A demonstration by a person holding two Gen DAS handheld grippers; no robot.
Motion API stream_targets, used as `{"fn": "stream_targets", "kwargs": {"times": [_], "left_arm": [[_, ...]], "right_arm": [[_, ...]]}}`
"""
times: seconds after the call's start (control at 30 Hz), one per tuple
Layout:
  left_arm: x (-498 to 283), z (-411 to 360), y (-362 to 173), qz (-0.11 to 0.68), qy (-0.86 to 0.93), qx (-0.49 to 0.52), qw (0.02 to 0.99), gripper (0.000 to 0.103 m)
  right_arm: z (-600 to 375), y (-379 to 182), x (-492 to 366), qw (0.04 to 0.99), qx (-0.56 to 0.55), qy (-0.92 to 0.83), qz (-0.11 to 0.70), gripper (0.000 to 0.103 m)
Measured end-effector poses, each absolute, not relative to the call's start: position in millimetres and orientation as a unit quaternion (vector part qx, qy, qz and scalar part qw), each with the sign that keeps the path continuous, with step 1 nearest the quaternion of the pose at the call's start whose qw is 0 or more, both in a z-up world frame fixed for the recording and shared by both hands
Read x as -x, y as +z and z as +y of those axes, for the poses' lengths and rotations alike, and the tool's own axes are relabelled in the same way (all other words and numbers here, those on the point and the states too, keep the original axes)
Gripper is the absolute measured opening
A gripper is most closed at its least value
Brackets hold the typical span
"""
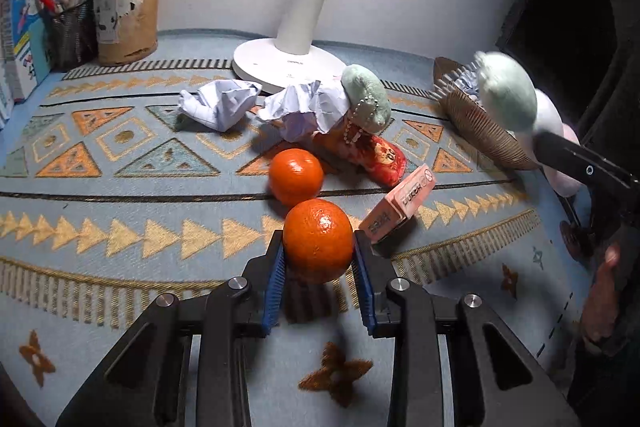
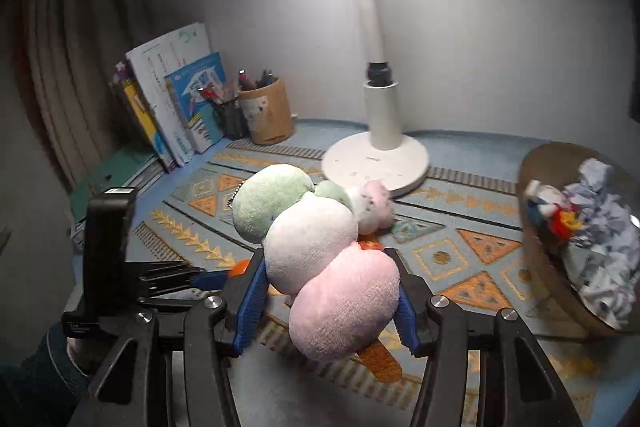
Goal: Organize objects
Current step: 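Grasp a mandarin orange with the left gripper while the right grasps the three-ball plush, then carry the orange and the plush into the bowl and open both grippers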
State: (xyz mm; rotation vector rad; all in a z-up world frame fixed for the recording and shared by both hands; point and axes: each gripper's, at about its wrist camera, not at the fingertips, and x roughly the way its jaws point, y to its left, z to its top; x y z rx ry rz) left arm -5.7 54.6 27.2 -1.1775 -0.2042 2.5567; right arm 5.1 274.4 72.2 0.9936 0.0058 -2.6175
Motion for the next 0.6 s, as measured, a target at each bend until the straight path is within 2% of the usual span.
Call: {"fn": "stream_targets", "kwargs": {"times": [0.13, 0.23, 0.3, 0.4, 0.47, 0.6], "left_arm": [[-5, 39, 25, -0.072, 0.911, 0.387, 0.125, 0.028], [-8, 40, 32, -0.060, 0.924, 0.361, 0.113, 0.029], [-9, 38, 30, -0.059, 0.922, 0.365, 0.111, 0.029], [-3, 33, 29, -0.069, 0.923, 0.362, 0.111, 0.029], [-4, 32, 29, -0.072, 0.923, 0.360, 0.111, 0.029], [-6, 33, 29, -0.069, 0.924, 0.358, 0.113, 0.029]], "right_arm": [[321, 33, -21, 0.024, -0.416, -0.907, -0.069, 0.056], [341, 3, -25, 0.033, -0.447, -0.876, -0.180, 0.058], [341, -12, -25, 0.059, -0.472, -0.852, -0.220, 0.060], [330, -14, -33, 0.085, -0.489, -0.846, -0.194, 0.060], [321, -12, -41, 0.102, -0.503, -0.844, -0.154, 0.069], [310, -4, -52, 0.094, -0.496, -0.862, -0.043, 0.069]]}}
